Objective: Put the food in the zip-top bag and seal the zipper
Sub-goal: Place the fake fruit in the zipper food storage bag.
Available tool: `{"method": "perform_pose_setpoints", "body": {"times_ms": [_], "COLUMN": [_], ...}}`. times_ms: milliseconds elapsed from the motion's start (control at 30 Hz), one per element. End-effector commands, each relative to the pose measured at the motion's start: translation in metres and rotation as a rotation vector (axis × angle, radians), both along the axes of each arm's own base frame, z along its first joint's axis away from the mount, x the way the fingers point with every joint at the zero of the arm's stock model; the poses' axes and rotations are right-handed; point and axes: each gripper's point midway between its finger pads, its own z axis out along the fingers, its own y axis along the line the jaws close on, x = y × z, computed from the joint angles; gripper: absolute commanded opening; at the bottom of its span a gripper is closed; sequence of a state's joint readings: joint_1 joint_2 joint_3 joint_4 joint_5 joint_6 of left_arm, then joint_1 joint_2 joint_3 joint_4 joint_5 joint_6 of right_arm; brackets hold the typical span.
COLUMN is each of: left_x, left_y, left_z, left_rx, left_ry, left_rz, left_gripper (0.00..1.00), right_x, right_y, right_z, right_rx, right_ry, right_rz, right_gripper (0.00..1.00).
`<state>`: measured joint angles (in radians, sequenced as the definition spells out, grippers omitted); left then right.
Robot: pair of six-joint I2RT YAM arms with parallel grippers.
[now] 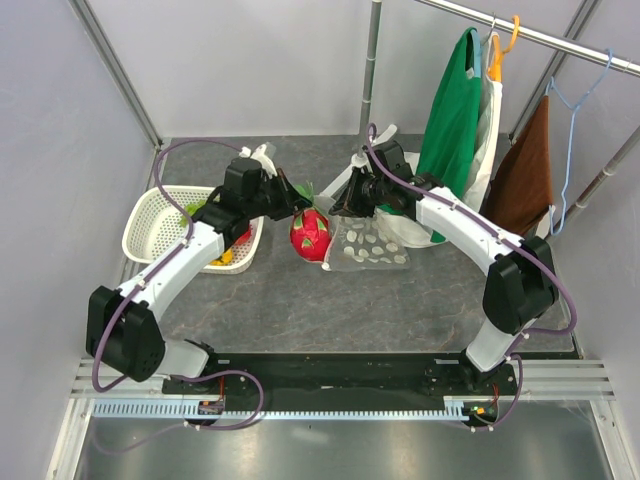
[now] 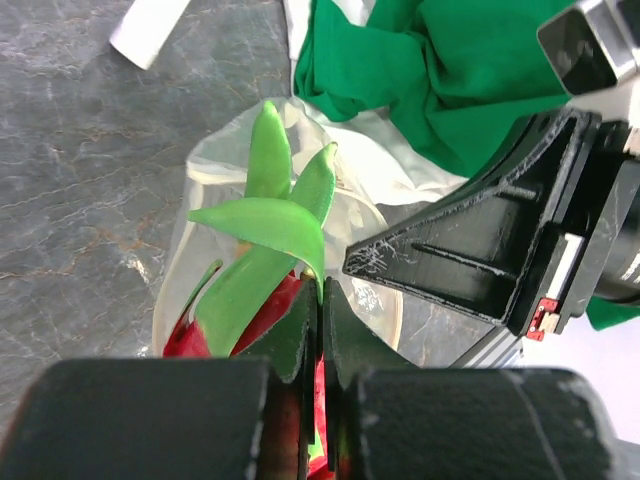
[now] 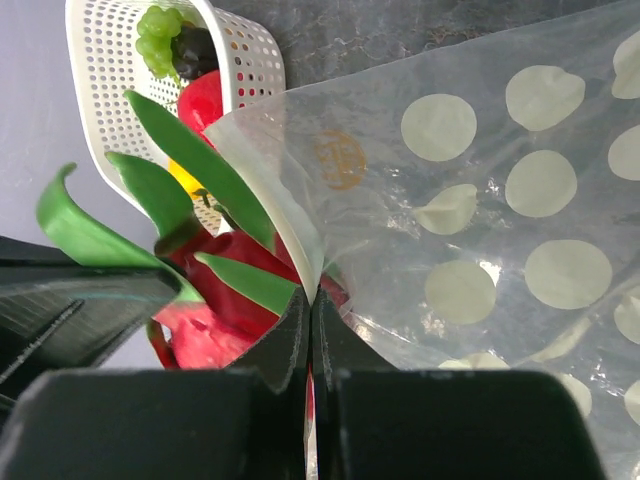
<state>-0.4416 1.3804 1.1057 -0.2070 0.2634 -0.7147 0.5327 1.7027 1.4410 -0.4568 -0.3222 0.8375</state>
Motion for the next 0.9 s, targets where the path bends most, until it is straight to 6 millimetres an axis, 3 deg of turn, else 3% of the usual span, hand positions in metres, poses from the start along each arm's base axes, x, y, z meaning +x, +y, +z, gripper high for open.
{"method": "perform_pose_setpoints", "body": {"times_ms": [0,100,233,400,433,467,533,633,867], "left_x": [0.006,0.013,0.026,0.056,0.056,0.058,0.051,0.034,-0.01], "left_y": [-0.005,0.009,0.018,0.035,0.035,0.033,0.023,0.007,-0.009], "left_z": [0.029,0.02,0.023,0.053,0.04,0.05,0.046,0.033,-0.043], "left_rx": [-0.067,-0.022,0.007,0.006,0.037,0.029,-0.019,-0.033,0.077], "left_ry": [-0.02,-0.005,-0.001,-0.017,0.04,0.043,0.103,0.157,0.282], "left_rz": [0.006,0.107,0.19,0.345,0.356,0.355,0.324,0.257,0.148], "left_gripper": [0.02,0.02,0.02,0.02,0.02,0.02,0.02,0.02,0.03], "right_x": [0.002,0.0,-0.007,-0.013,-0.012,-0.011,-0.006,0.001,-0.001], "right_y": [0.003,0.008,0.016,0.025,0.026,0.028,0.031,0.03,0.011], "right_z": [0.025,0.031,0.036,0.038,0.04,0.043,0.045,0.046,-0.003], "right_rx": [0.057,0.098,0.172,0.237,0.241,0.248,0.264,0.263,0.232], "right_ry": [-0.06,-0.044,0.014,0.099,0.095,0.09,0.088,0.071,0.178], "right_rz": [0.009,0.012,0.012,-0.016,-0.015,-0.015,-0.028,-0.053,-0.093], "right_gripper": [0.0,0.0,0.0,0.0,0.0,0.0,0.0,0.0,0.0]}}
